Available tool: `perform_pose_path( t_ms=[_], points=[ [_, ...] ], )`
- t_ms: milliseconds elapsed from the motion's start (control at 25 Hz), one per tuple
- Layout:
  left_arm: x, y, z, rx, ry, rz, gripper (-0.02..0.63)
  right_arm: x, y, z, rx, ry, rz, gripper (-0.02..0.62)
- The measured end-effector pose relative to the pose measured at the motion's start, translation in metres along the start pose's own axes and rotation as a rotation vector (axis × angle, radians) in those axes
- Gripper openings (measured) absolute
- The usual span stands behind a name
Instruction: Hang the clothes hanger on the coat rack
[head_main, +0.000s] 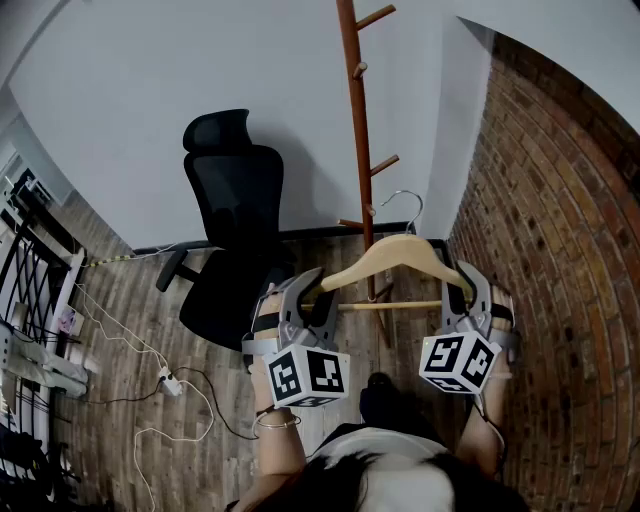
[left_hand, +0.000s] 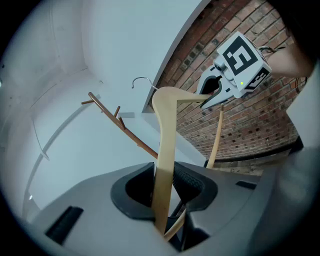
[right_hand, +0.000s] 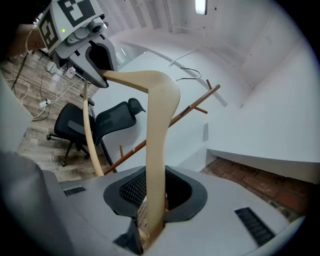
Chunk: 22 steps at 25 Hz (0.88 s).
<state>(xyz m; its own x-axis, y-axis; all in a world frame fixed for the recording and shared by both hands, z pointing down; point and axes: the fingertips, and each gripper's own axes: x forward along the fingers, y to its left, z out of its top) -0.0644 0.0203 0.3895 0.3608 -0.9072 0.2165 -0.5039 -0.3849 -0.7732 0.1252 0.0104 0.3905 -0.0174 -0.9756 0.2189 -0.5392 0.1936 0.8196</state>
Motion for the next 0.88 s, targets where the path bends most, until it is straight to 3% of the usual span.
perform_pose_path(
  t_ms=[880],
  points=[
    [0.072, 0.033, -0.006, 0.015, 0.007, 0.016, 0.109, 0.077, -0.022, 0.006, 0.004, -0.012, 0.000, 0.100]
  ],
)
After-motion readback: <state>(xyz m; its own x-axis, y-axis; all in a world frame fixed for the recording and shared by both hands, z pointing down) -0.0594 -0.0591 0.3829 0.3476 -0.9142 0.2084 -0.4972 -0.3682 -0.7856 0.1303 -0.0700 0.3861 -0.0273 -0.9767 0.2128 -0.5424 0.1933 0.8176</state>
